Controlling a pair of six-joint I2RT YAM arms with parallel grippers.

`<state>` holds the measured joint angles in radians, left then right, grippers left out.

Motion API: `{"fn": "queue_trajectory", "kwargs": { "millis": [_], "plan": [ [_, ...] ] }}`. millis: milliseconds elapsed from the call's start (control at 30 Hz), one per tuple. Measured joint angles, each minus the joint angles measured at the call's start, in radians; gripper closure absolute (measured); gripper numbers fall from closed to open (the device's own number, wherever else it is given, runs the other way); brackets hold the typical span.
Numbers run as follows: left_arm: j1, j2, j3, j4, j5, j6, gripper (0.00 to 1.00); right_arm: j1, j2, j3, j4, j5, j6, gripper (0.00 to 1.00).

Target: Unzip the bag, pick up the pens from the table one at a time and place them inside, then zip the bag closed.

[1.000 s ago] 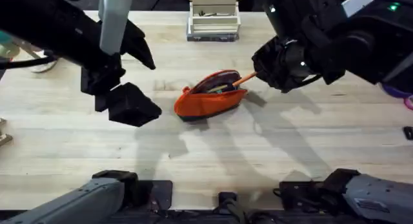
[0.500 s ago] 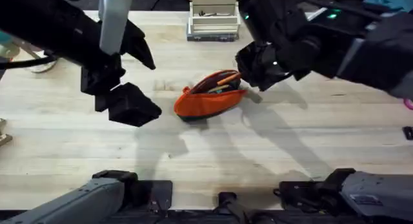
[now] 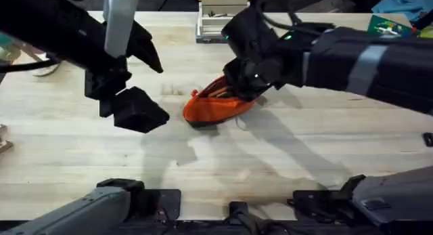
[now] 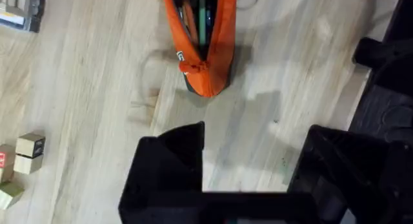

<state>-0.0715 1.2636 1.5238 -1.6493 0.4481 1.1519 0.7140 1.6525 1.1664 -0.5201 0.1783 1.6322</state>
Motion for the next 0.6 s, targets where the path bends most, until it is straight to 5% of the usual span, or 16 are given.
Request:
{"fn": "queue_trajectory", "kwargs": {
  "millis": [233,267,467,600],
  "plan": [
    [0.0,0.0,0.0,0.0,0.0,0.0,0.006,0.009,0.023,0.0,0.008,-0.017,0.014,0.965],
    [0.0,0.0,0.0,0.0,0.0,0.0,0.006,0.009,0.023,0.0,0.01,-0.019,0.019,0.905],
    [0.0,0.0,0.0,0.0,0.0,0.0,0.006,0.009,0.023,0.004,0.015,-0.022,0.021,0.067],
    [0.0,0.0,0.0,0.0,0.0,0.0,0.006,0.009,0.023,0.014,0.016,-0.022,0.021,0.004]
  ]
}}
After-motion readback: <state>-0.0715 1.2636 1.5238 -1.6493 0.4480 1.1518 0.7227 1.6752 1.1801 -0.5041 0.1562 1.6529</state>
